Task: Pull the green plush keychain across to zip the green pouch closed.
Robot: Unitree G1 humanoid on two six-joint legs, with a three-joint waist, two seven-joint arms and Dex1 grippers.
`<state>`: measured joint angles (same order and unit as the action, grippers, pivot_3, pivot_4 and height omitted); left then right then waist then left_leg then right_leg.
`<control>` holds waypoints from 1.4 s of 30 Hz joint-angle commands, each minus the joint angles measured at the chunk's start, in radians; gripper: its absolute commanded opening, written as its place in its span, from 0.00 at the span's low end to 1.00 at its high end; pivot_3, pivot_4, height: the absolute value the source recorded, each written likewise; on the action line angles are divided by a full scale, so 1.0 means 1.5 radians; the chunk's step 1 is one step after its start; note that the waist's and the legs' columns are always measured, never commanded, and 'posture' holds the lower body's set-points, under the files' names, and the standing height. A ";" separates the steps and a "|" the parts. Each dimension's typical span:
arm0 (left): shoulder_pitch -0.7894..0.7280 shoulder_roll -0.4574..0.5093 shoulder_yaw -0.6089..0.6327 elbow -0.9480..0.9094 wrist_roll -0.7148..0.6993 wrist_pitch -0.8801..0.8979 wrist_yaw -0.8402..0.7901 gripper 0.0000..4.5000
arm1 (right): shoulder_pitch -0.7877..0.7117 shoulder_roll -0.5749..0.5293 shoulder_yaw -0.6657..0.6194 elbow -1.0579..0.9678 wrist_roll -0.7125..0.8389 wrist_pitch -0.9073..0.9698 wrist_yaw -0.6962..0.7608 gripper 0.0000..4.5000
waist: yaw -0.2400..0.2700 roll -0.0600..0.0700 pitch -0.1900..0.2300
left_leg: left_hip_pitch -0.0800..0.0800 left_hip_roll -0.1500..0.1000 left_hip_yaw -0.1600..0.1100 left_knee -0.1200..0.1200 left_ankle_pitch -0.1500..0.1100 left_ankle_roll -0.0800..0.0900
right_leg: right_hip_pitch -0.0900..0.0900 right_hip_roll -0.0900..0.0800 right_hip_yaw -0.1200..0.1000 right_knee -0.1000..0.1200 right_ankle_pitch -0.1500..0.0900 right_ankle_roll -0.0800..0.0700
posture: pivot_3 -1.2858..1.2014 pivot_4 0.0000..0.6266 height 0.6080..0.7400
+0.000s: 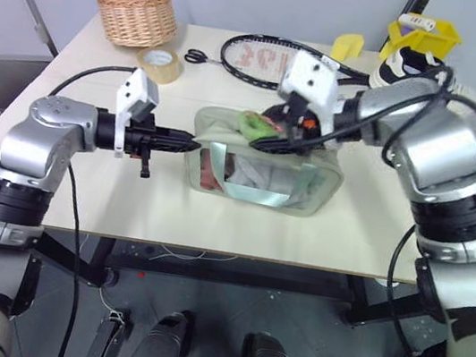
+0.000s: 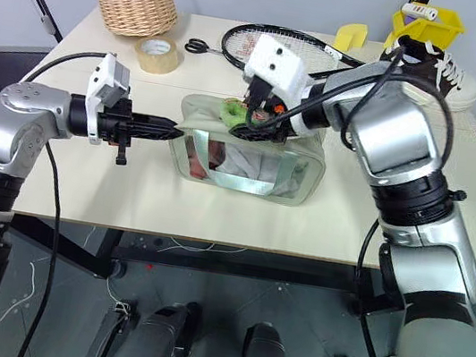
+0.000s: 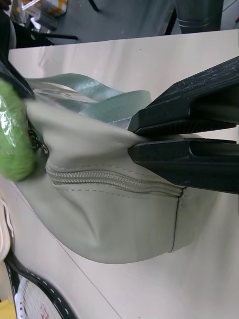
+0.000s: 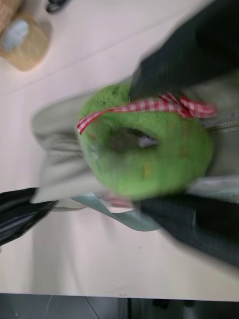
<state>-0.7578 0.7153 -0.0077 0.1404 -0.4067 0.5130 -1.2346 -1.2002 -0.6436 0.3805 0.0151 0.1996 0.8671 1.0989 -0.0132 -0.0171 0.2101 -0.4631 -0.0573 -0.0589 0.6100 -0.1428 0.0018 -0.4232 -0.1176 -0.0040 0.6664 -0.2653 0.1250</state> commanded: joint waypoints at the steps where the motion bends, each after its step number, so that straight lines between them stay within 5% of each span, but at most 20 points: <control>1: 0.004 0.007 0.009 -0.020 -0.010 0.004 -0.001 0.00 | -0.039 -0.008 -0.035 -0.007 0.005 0.009 0.002 0.14 | -0.002 0.000 0.000 | 0.000 0.000 0.000 0.000 0.000 0.000 | 0.000 0.000 0.000 0.000 0.000 0.000 | 0.52 0.24 0.88; 3: 0.005 0.008 0.011 -0.021 -0.009 0.006 0.002 0.00 | -0.039 -0.014 -0.048 -0.009 0.015 0.023 0.005 0.01 | -0.002 0.000 0.000 | 0.000 0.000 0.000 0.000 0.000 0.000 | 0.000 0.000 0.000 0.000 0.000 0.000 | 0.52 0.24 0.88; 11: 0.009 0.017 0.019 -0.015 -0.014 0.007 0.009 0.00 | 0.000 -0.107 -0.159 -0.015 0.060 0.137 -0.025 0.01 | 0.000 0.000 0.000 | 0.000 0.000 0.000 0.000 0.000 0.000 | 0.000 0.000 0.000 0.000 0.000 0.000 | 0.52 0.24 0.88; 22: 0.032 0.030 0.041 -0.036 -0.041 0.034 0.034 0.00 | 0.243 -0.346 -0.167 0.080 -0.134 -0.049 -0.188 0.01 | -0.005 0.000 0.000 | 0.000 0.000 0.002 -0.001 0.000 0.000 | -0.001 -0.001 0.001 -0.001 0.000 0.000 | 0.52 0.24 0.88; 32: 0.044 0.040 0.052 -0.066 -0.070 0.058 0.060 0.00 | 0.424 -0.222 -0.116 -0.137 -0.084 0.012 -0.201 0.01 | -0.005 0.000 0.000 | 0.001 0.002 0.001 -0.001 0.000 0.001 | 0.000 0.001 0.001 -0.001 0.000 0.000 | 0.52 0.24 0.88; 40: 0.045 0.039 0.051 -0.087 -0.083 0.067 0.070 0.00 | 0.403 -0.161 -0.126 -0.132 -0.083 0.053 -0.215 0.01 | -0.001 0.000 0.000 | 0.001 0.001 0.001 0.001 0.000 0.001 | 0.002 0.000 0.001 -0.002 0.000 -0.002 | 0.52 0.24 0.88; 42: 0.045 0.039 0.051 -0.091 -0.086 0.069 0.073 0.00 | 0.378 -0.162 -0.158 -0.121 -0.062 0.078 -0.204 0.24 | -0.001 0.000 0.000 | 0.001 0.001 0.001 0.001 0.000 0.001 | 0.002 0.000 0.001 -0.002 0.000 -0.002 | 0.52 0.24 0.88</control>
<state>-0.6814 0.7609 0.0255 0.0356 -0.5146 0.6159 -1.1285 -0.5924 -0.8784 0.2133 -0.1647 0.0807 0.9582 0.7816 -0.0143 -0.0177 0.2097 -0.4620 -0.0555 -0.0581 0.6116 -0.1433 0.0026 -0.4208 -0.1170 -0.0028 0.6639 -0.2653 0.1220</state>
